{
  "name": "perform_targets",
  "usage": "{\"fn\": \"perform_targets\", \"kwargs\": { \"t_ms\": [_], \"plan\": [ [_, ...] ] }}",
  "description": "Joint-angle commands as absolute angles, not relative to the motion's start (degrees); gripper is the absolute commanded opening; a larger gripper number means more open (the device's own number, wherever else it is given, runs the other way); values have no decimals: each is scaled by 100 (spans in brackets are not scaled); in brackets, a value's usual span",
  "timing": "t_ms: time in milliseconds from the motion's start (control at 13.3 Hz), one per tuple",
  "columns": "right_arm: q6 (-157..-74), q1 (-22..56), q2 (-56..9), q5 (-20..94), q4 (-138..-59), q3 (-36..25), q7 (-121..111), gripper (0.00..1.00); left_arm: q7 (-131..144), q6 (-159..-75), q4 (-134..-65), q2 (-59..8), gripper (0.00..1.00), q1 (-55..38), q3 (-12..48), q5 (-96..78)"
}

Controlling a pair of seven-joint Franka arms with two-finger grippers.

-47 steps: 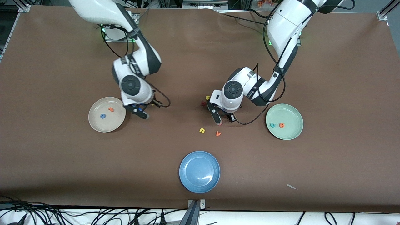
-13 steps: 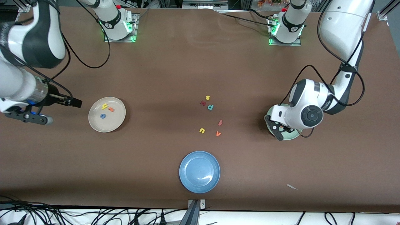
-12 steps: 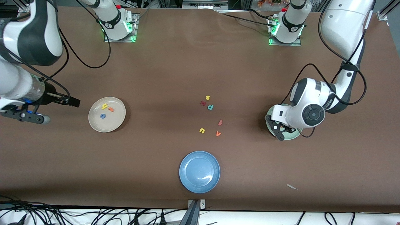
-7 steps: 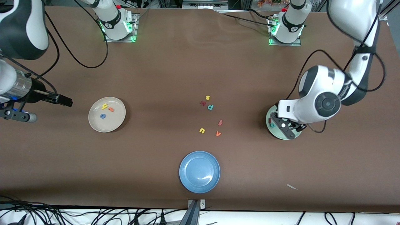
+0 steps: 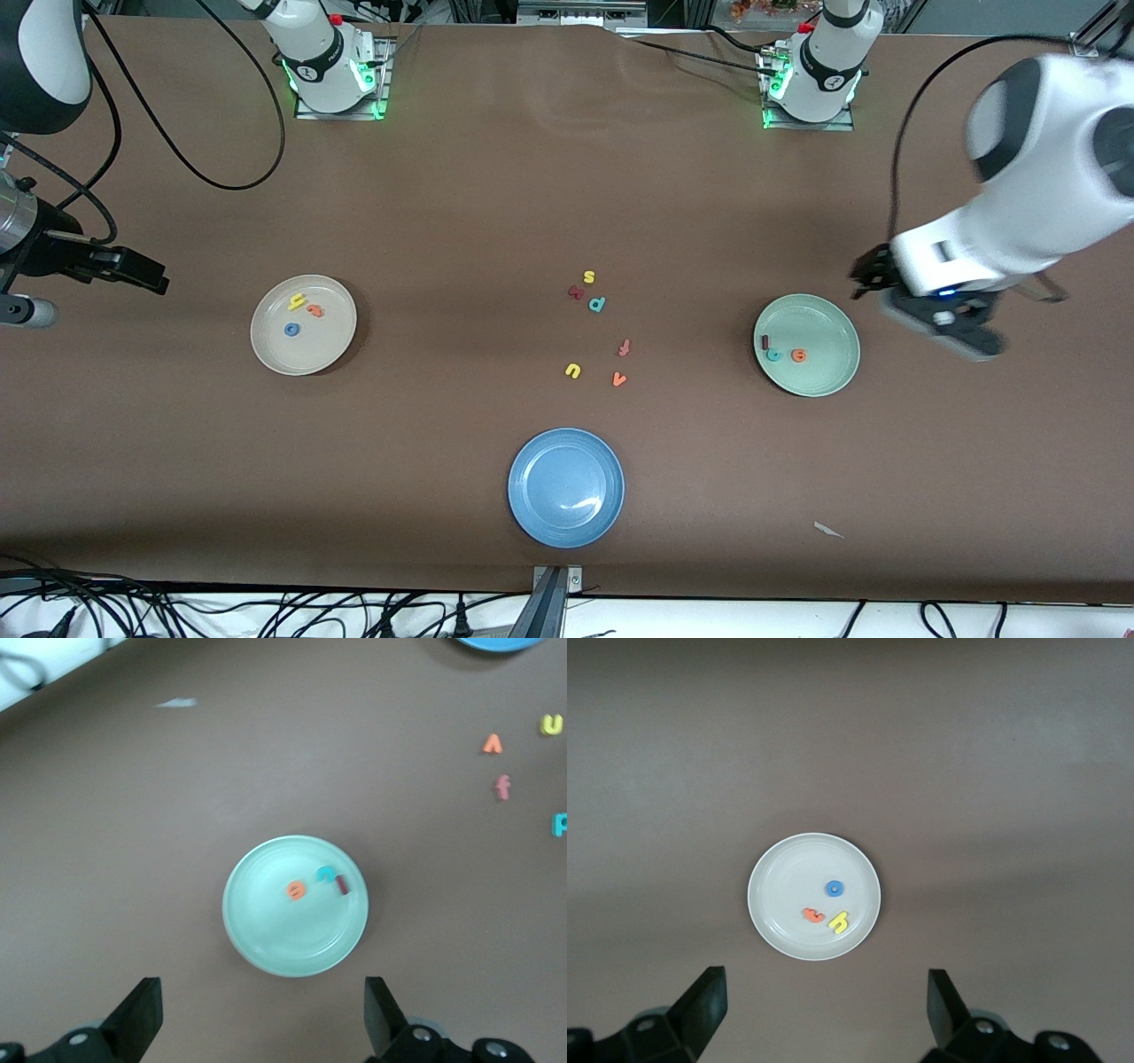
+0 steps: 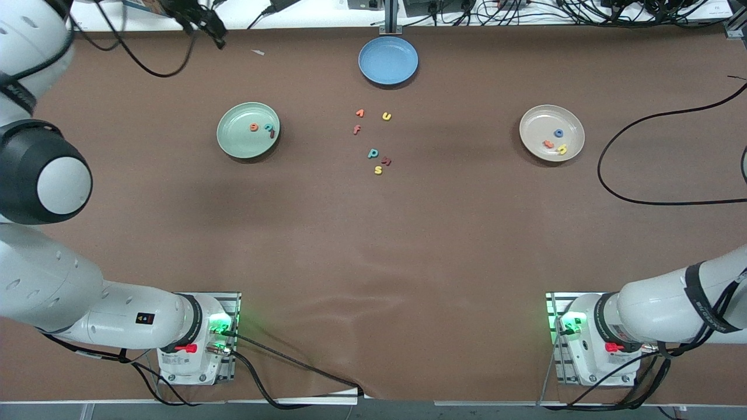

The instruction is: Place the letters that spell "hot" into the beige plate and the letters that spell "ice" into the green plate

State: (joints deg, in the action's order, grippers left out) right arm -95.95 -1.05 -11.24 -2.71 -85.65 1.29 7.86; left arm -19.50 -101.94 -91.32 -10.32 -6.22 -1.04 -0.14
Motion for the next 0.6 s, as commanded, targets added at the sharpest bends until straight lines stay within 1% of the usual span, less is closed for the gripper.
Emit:
{"fn": "perform_targets", "kwargs": {
  "t_ms": [0,226,376,526],
  "plan": [
    [-9756,-202,-923,-185,-8824,229,677,100,-1086,-9696,-8860,-985,100,-659,-570,-176],
    [-9747,-202,-958,-167,-8807,237,668,100,-555,-9354,-8719,-932,100,-554,-615,-193],
    [-9738,-202,-967,-167,-8798,237,677,100,-273,-8870,-8299,-958,100,-334,-414,-194],
    [-9686,-211,-1002,-158,-8798,237,677,100,-124,-8851,-8262,-862,100,-308,-299,-150]
  ]
}}
